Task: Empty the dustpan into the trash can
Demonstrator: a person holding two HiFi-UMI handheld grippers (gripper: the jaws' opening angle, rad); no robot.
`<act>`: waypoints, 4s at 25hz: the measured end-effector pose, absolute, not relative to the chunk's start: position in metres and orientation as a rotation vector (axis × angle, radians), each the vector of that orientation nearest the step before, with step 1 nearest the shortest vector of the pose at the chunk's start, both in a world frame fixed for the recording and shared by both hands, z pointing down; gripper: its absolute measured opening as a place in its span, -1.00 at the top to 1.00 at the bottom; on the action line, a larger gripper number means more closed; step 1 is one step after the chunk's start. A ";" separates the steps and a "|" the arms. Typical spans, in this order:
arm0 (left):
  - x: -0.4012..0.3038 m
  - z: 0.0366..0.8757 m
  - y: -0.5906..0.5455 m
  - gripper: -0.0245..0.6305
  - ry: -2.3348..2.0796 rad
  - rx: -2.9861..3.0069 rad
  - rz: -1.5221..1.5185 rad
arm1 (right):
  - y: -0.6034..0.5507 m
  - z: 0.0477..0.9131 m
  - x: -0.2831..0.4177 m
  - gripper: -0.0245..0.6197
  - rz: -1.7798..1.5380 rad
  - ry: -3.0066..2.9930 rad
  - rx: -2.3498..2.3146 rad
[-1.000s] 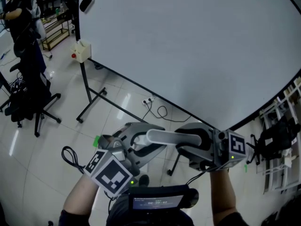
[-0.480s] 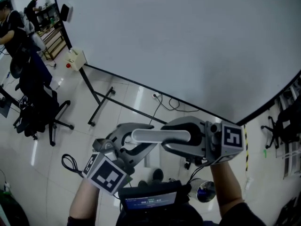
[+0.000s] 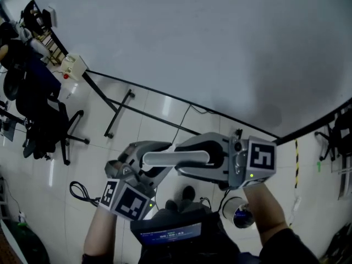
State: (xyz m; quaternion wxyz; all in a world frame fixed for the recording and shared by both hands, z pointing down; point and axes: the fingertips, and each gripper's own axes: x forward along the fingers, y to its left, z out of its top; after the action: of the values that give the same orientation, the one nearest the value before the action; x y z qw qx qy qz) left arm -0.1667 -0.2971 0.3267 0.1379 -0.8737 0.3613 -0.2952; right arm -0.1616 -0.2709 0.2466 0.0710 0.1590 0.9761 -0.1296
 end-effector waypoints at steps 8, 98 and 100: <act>-0.153 0.359 -0.325 0.57 0.963 -2.556 -0.920 | -0.296 0.275 -0.155 0.46 -0.402 3.028 0.391; -0.075 0.633 -0.369 0.70 0.458 -2.948 -0.977 | -0.348 0.550 -0.097 0.50 -1.058 3.303 -0.401; -0.080 0.638 -0.366 0.70 0.466 -2.955 -0.985 | -0.345 0.554 -0.102 0.50 -1.066 3.302 -0.384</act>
State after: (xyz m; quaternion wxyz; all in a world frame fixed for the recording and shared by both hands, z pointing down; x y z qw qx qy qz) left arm -0.0800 -0.3663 0.6384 -0.0037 -0.9382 0.1480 -0.3127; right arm -0.1020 -0.3452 0.5545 -0.1737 -0.1084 0.9315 -0.3007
